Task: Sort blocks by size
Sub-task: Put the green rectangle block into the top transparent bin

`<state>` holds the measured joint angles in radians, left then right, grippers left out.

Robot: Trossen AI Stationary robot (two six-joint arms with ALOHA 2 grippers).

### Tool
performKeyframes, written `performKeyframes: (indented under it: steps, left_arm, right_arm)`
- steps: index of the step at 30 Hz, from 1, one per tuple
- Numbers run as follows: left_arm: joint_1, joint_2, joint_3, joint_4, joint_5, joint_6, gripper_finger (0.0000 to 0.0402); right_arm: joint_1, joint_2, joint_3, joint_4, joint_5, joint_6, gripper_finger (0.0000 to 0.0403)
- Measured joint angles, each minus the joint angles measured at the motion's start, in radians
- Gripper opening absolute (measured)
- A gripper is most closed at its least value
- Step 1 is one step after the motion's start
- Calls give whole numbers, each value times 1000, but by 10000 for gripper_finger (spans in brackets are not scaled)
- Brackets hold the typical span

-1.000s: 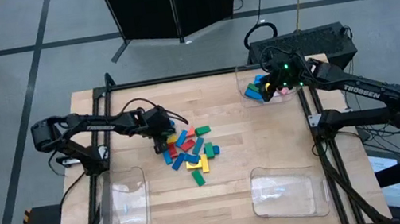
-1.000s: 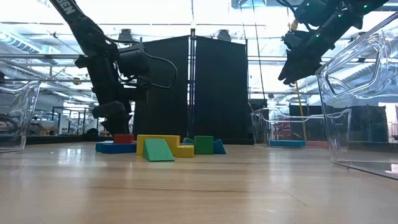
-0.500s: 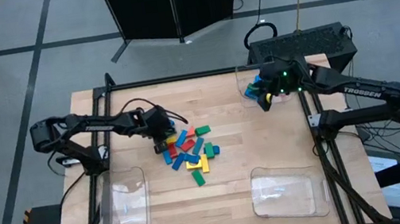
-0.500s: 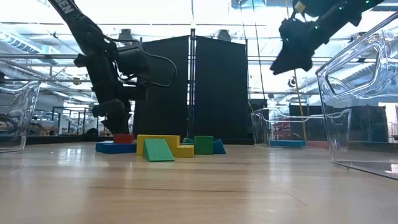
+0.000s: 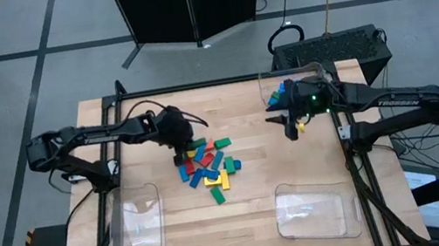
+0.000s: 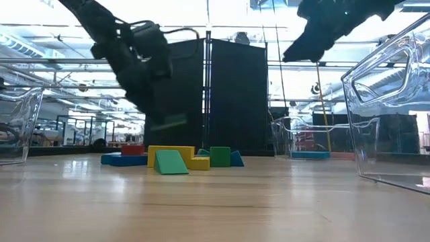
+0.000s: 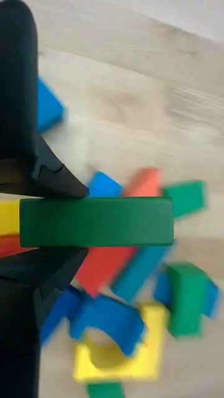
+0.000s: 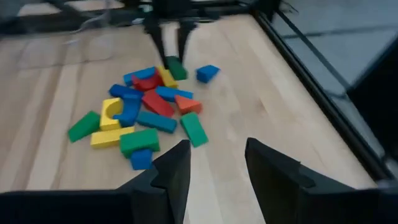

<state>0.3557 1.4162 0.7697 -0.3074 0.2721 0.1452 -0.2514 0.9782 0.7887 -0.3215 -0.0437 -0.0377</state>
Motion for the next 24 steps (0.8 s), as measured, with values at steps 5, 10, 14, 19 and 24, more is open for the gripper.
performKeyframes:
  steps: [5, 10, 14, 19, 24]
  left_arm:
    - [0, 0, 60, 1, 78, 0, 105]
    - [0, 0, 85, -1, 146, 5, 105]
    - [0, 0, 89, -3, 178, 19, 105]
    - [0, 0, 89, 15, 200, 21, 105]
    - [0, 0, 89, 50, 200, 26, 105]
  right_arm:
    - [92, 62, 0, 107, 51, -177, 148]
    - [184, 142, 0, 218, 225, -470, 148]
    - [227, 201, 0, 266, 228, -717, 148]
    - [260, 277, 0, 339, 224, -866, 148]
    - [274, 354, 0, 450, 220, -881, 148]
